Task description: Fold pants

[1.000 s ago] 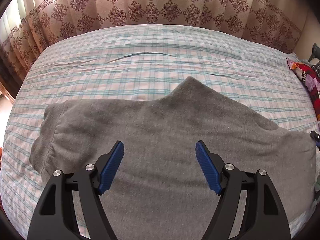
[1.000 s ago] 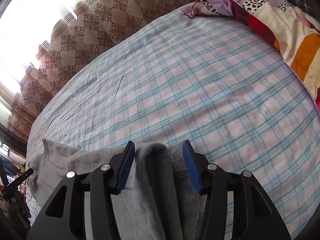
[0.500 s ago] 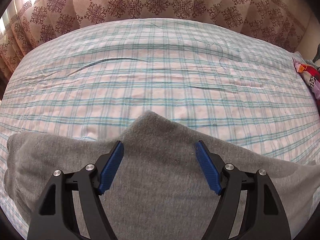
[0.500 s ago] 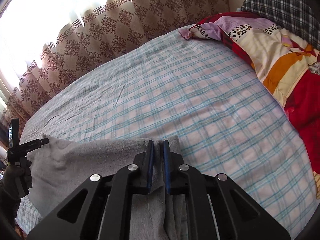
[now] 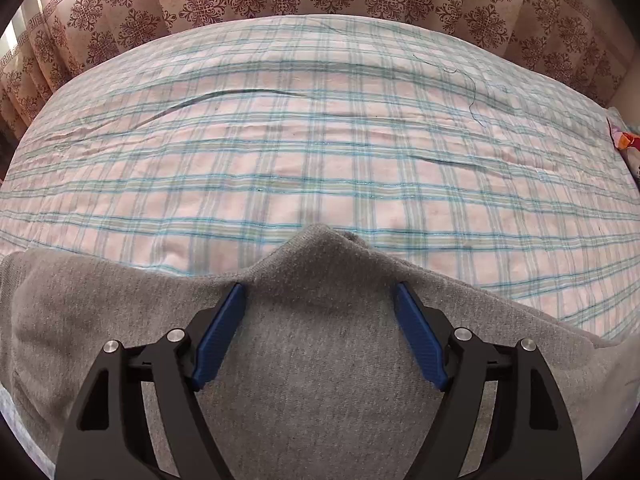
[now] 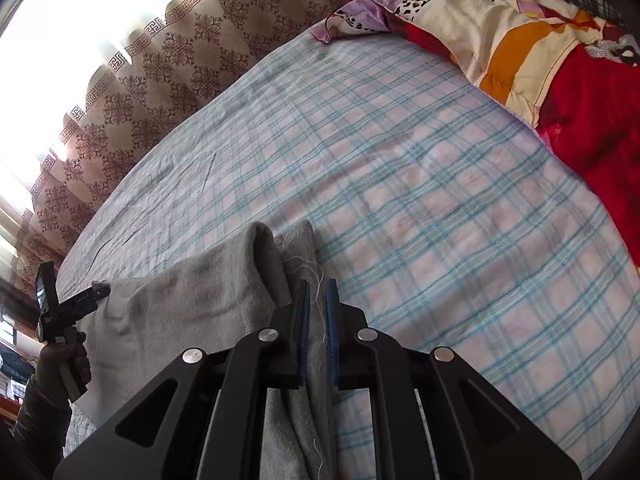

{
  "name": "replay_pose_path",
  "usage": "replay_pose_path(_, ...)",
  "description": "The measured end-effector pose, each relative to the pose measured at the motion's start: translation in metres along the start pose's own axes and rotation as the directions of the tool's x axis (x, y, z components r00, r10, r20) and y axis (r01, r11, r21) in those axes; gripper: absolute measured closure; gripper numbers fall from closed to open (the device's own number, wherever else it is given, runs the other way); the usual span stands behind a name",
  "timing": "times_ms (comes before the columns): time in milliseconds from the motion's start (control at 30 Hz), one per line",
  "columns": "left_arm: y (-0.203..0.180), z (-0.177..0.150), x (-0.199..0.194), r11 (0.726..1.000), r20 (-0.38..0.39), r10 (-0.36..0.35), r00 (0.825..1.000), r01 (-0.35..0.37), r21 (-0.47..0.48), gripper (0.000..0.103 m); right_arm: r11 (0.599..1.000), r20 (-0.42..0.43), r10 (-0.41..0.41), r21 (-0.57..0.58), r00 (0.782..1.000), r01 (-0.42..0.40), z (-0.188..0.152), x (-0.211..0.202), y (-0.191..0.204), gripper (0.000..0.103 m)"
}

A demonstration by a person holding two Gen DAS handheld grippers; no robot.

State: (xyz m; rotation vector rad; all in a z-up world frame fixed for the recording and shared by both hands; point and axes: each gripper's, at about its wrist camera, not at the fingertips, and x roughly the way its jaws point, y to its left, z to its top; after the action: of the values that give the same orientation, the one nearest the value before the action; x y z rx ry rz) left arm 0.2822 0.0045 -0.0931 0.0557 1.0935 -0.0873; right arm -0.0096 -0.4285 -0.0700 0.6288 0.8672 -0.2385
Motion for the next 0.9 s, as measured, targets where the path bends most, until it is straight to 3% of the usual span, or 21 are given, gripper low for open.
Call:
replay_pose_path(67,-0.001,-0.001,-0.003,1.0,0.001,-0.003,1.0,0.003,0.002,0.025,0.999,-0.02,0.032,-0.015,0.999,-0.032,-0.005,0.003,0.008,0.09)
replay_pose_path(167,-0.001,-0.004,-0.008,1.0,-0.002,-0.013,1.0,0.013,0.003,0.025,0.998,-0.043,0.051,-0.045,0.998,-0.053,-0.006,0.011,0.018,0.069)
replay_pose_path(200,-0.001,-0.004,-0.01,1.0,-0.001,-0.015,1.0,0.015,0.005,0.025,0.997,-0.054,0.058,-0.051,0.997,-0.061,-0.005,0.014,0.02,0.058)
replay_pose_path(233,-0.001,-0.005,-0.012,1.0,0.001,-0.015,1.0,0.015,0.009,0.025,0.996,-0.064,0.059,-0.062,0.996,-0.063,-0.004,0.019,0.022,0.055)
replay_pose_path(400,0.0,-0.007,-0.016,1.0,0.003,-0.011,1.0,0.011,0.007,0.025,0.993,-0.159,0.031,-0.112,0.987,-0.049,0.002,0.052,0.027,0.057)
replay_pose_path(567,0.0,-0.008,-0.015,1.0,-0.005,-0.005,1.0,0.005,0.012,0.025,0.995,-0.142,0.017,-0.096,0.99,-0.031,-0.002,0.039,0.026,0.091)
replay_pose_path(733,-0.004,-0.008,-0.018,0.999,0.008,-0.026,1.0,0.025,0.03,0.025,0.996,-0.051,-0.035,-0.079,0.998,0.031,-0.013,0.0,0.029,0.093)
replay_pose_path(900,-0.011,-0.008,-0.005,0.998,0.013,0.01,1.0,-0.01,0.061,0.024,0.994,-0.086,-0.1,-0.052,0.991,0.096,-0.019,0.033,0.017,0.093)
